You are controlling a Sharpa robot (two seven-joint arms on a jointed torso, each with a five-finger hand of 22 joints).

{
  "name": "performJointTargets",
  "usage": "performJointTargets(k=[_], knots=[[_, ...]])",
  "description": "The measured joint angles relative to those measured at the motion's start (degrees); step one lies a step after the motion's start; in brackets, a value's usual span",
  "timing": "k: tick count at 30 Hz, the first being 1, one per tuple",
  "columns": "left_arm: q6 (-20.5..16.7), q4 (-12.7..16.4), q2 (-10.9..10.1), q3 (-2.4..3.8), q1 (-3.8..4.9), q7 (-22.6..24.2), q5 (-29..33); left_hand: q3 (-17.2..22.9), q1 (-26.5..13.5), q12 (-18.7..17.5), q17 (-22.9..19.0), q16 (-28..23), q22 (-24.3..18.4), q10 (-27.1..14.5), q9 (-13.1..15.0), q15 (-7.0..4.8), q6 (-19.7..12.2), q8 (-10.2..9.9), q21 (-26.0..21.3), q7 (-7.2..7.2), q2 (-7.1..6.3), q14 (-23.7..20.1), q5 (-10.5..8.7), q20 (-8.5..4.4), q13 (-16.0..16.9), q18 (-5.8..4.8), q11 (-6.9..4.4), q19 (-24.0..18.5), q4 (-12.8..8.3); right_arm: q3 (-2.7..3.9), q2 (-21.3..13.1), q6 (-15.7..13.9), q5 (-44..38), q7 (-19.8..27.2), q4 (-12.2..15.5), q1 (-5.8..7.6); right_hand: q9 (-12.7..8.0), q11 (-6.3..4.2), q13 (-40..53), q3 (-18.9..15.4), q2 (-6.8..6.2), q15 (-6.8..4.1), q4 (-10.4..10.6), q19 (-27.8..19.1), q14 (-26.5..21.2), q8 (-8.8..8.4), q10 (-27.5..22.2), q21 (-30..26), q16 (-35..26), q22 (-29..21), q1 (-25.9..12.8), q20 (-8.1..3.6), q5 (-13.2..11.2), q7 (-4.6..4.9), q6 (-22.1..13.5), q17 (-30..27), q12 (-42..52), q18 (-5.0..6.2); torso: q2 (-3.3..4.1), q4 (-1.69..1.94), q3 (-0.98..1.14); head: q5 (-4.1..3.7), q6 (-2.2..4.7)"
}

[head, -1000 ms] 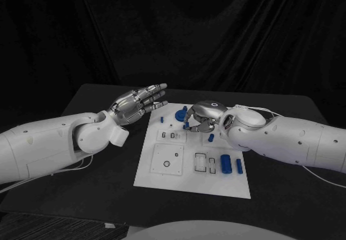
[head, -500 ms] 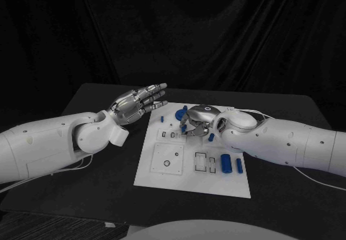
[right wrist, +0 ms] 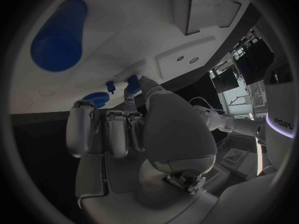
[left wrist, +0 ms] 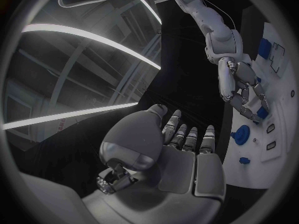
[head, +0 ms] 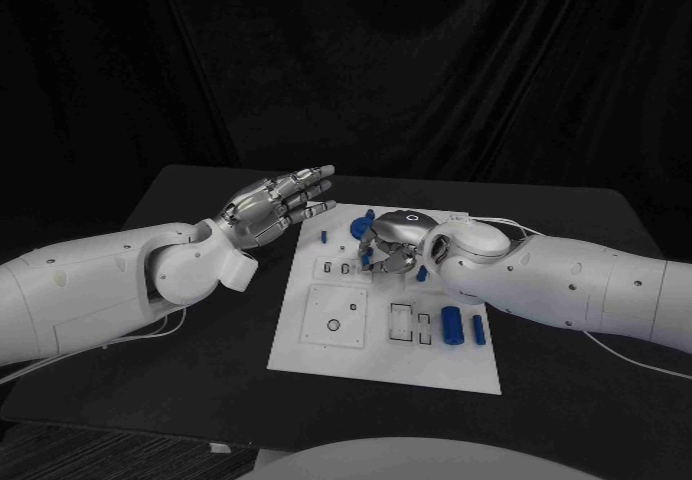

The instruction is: Assemble the parts on the task board

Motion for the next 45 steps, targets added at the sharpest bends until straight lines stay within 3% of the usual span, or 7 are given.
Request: performJointTargets(k=[18,19,28,34,35,43,45], knots=[[0.2,-0.2,0.2,-0.01,-0.03,-0.4,0.0,0.0,0.0,0.0,0.0,0.0,0.0,0.0,0.0,0.00,0.0,0.0,0.0,0.00,0.00,0.0,0.00,0.00,0.0,0.00,0.00,0.0,0.0,0.08,0.8,0.9,0.0,0.0,-1.0,-0.03,0.9,0.60,0.0,-0.6,0.00,0.02,-0.6,-0.5,0.0,0.00,0.6,-0.8,0.0,0.0,0.0,0.51,-0.7,0.02,-0.1,0.0,0.0,0.00,-0.02,-0.07,-0.01,-0.03,-0.35],[0.2,-0.2,0.3,-0.01,-0.04,-0.4,0.0,0.0,0.0,0.0,0.0,0.0,0.0,0.0,0.0,0.00,0.0,0.0,0.0,0.00,0.00,0.0,0.00,0.00,0.0,0.00,0.00,0.0,0.0,0.08,0.8,0.9,0.0,0.0,-1.0,-0.04,1.8,0.60,0.0,-0.6,0.00,0.02,-0.6,-0.5,0.0,0.00,0.6,-0.8,0.0,0.0,0.0,0.51,-0.7,0.48,-0.6,0.0,0.0,0.00,-0.02,-0.07,-0.01,-0.05,-0.35],[0.2,-0.2,0.3,-0.02,-0.06,-0.6,0.0,0.0,0.0,0.0,0.0,0.0,0.0,0.0,0.0,0.00,0.0,0.0,0.0,0.00,0.00,0.0,0.00,0.00,0.0,0.00,0.00,0.0,0.0,0.01,0.9,1.5,0.0,-0.1,-1.4,-0.26,1.9,0.60,0.0,-0.6,0.00,0.02,-0.6,-0.5,0.0,0.00,0.6,-2.0,-0.1,0.0,0.0,0.52,-1.8,0.33,-1.4,0.0,0.0,0.00,-0.01,-0.05,0.01,-0.09,-0.40],[0.3,-0.2,0.4,-0.02,-0.08,-0.7,0.0,0.0,0.0,0.0,0.0,0.0,0.0,0.0,0.0,0.00,0.0,0.0,0.0,0.00,0.00,0.0,0.00,0.00,0.0,0.00,0.00,0.0,0.0,0.04,1.0,1.8,0.0,-0.1,-1.5,-0.26,1.9,0.59,0.0,-0.6,-0.01,0.02,-0.6,-0.5,0.0,-0.01,0.6,-2.0,-0.1,0.0,0.0,0.53,-1.8,1.02,-2.1,0.0,0.0,0.00,-0.01,-0.07,0.02,-0.05,-0.44],[0.3,-0.3,0.4,-0.02,-0.08,-0.7,0.0,0.0,0.0,0.0,0.0,0.0,0.0,0.0,0.0,0.01,0.0,0.0,0.0,0.00,0.00,0.0,0.00,0.00,0.0,0.00,0.00,0.0,0.0,0.05,1.0,1.9,0.0,-0.1,-1.5,-0.26,1.9,0.59,0.0,-0.6,-0.01,0.02,-0.6,-0.6,0.0,-0.02,0.6,-2.0,-0.1,0.0,0.0,0.55,-2.9,0.63,-2.5,0.0,0.0,0.01,-0.01,-0.07,0.02,-0.05,-0.44],[0.4,-0.3,0.4,-0.01,-0.09,-0.8,0.0,0.0,0.0,0.0,0.0,0.0,0.0,0.0,0.0,0.28,0.0,0.0,0.0,0.00,0.00,0.3,0.00,0.00,0.0,0.00,0.00,0.0,0.0,0.06,1.0,2.1,0.0,-0.1,-1.6,-0.26,1.7,0.59,0.0,-0.6,-0.02,0.02,-0.6,-0.8,0.0,-1.22,0.6,-2.0,-0.1,0.0,0.0,0.81,-5.6,1.02,-5.0,0.0,0.0,0.01,-0.01,-0.07,0.02,-0.09,-0.45],[0.4,-0.3,0.4,0.01,-0.10,-0.9,0.0,0.0,0.0,0.0,0.0,0.0,0.0,0.0,0.0,0.28,0.0,0.0,0.0,0.00,0.00,0.3,0.00,0.00,0.0,0.00,0.00,0.0,0.0,0.06,1.0,2.1,0.0,-0.1,-1.7,-0.26,1.7,0.59,0.0,-0.6,-1.05,0.02,-0.6,-0.8,0.0,-1.42,0.6,-2.0,-0.1,0.0,-1.1,0.81,-5.5,1.07,-5.3,0.0,0.0,0.01,-0.01,-0.07,0.02,-0.08,-0.45]])
